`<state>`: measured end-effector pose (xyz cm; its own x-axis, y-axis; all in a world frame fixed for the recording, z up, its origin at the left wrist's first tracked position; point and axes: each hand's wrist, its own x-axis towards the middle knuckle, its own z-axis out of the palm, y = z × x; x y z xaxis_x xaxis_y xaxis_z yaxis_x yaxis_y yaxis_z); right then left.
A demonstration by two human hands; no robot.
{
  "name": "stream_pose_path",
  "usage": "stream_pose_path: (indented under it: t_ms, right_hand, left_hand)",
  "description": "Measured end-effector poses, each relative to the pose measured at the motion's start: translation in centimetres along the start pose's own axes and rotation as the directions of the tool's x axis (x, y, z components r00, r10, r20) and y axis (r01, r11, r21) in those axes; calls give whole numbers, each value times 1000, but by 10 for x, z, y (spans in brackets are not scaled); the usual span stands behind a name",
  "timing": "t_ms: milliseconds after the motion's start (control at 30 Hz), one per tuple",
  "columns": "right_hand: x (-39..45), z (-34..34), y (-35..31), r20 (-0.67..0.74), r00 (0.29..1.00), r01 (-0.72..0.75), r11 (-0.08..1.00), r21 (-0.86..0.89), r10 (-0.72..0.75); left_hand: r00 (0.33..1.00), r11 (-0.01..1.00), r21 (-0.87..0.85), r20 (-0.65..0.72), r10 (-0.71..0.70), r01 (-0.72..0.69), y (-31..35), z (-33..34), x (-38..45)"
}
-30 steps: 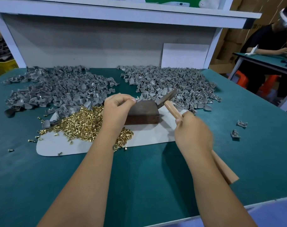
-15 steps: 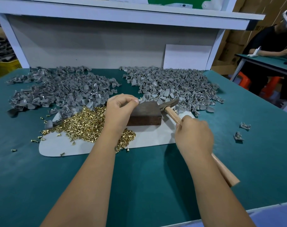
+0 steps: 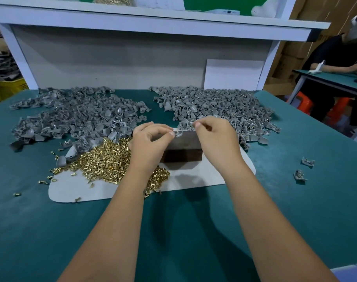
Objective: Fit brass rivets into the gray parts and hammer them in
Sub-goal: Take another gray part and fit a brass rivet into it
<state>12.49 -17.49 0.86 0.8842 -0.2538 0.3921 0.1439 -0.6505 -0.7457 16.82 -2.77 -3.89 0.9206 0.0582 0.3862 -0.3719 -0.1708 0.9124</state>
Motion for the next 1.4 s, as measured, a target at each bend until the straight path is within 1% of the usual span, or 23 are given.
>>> stream_pose_path:
  t_ms: [133, 367, 533, 733, 867, 1000, 1200, 1300, 1400]
  right_hand:
    - [20, 13, -9, 101, 995, -7, 997, 77, -1]
    - [26, 33, 0, 146, 989, -40, 985, 169, 16]
    - [21, 38, 10, 144, 989, -61, 971, 231, 28]
    - [15, 37, 20, 125, 992, -41, 954, 298, 4]
    - [13, 42, 22, 80, 996, 8, 975, 223, -27]
    - [10, 47, 24, 37, 999, 30, 992, 123, -35]
    - [5, 54, 26, -34, 991, 130, 989, -72, -133]
    - [5, 56, 25, -51, 987, 143, 983, -114, -150]
    - [3, 58, 24, -82, 985, 142, 983, -120, -153]
  left_hand:
    - [1000, 996, 91, -15, 11, -10, 2, 1, 0]
    - [1000, 990, 137, 1, 25, -24, 6, 0, -2]
    - [1000, 988, 152, 6, 29, -29, 8, 0, -3]
    - [998, 974, 218, 17, 57, -59, 4, 0, -1]
    - [996, 934, 347, 23, 89, -91, 2, 1, -2]
    - [994, 899, 423, 56, 99, -113, -1, 2, -2]
    - [989, 882, 448, 67, 133, -149, -5, 3, -2]
    - [991, 872, 470, 63, 120, -135, -5, 4, -2]
    - [994, 867, 486, 55, 93, -107, -5, 6, -2]
